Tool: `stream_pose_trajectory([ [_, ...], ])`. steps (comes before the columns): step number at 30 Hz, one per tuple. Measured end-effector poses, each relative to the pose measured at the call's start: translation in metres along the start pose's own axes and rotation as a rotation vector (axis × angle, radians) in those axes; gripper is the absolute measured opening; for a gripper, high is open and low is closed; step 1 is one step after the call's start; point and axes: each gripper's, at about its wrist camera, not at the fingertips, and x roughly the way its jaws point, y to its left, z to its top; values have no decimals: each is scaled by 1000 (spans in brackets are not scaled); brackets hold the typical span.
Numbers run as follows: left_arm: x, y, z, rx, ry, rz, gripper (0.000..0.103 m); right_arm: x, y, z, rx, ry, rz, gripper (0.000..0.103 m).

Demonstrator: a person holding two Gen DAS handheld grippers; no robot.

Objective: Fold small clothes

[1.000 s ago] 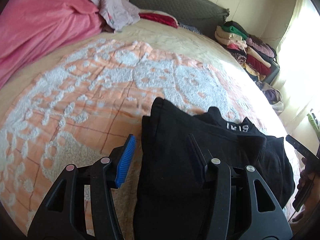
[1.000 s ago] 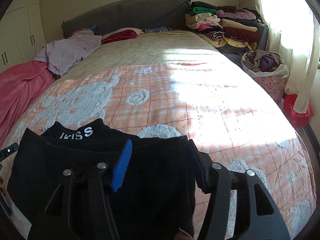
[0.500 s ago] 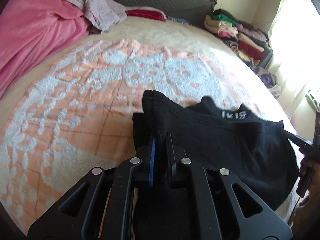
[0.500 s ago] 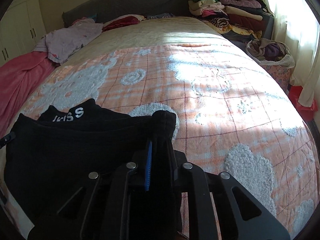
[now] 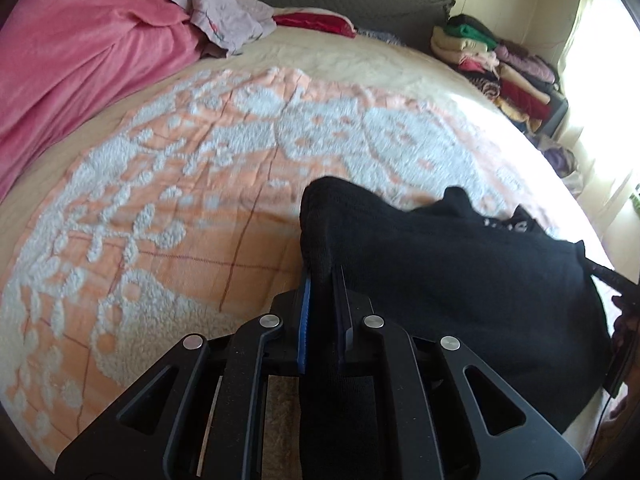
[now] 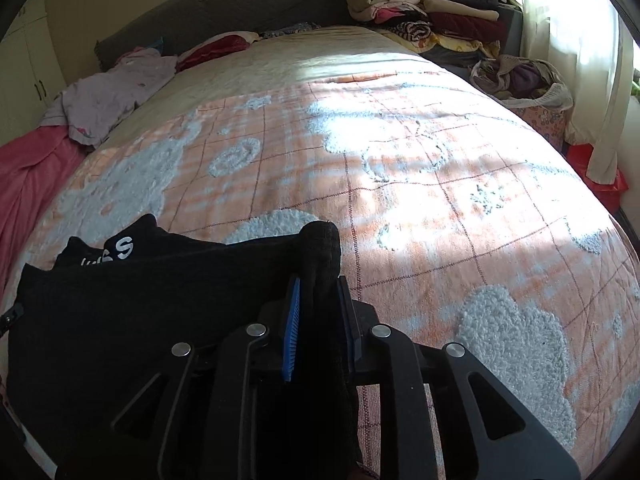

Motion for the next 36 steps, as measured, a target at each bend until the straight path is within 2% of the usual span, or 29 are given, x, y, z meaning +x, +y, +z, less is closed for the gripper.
stream_pose_trajectory([
  [2,0,-1,-1,7,3,10,5,-3,1,-1,-11,-2,-32,27],
  [7,-7,-2,-4,6,8,33,11,-20,0,-12,-43,-8,-69,40],
  [12,-16,-1,-8,10,26,31,27,-45,0,-28,-49,-25,-52,52],
  [13,-19,-1,-10,12,30,30,30,-51,0,-33,-54,-30,-54,57],
  [15,-24,-1,-14,16,36,28,35,-60,1,-42,-61,-37,-45,59],
  [20,-38,-4,-25,11,36,7,41,-77,2,-61,-59,-32,-16,69],
  [25,-47,-6,-33,-19,36,-29,45,-85,-1,-77,-58,-14,2,71],
  [30,-47,-6,-47,-20,75,-24,48,-86,-5,-90,-53,9,18,71],
  [32,-46,-6,-56,-16,97,-1,54,-86,-7,-95,-45,11,16,71],
  [36,-50,4,-69,-60,111,-6,56,-87,-11,-106,-26,10,11,71],
])
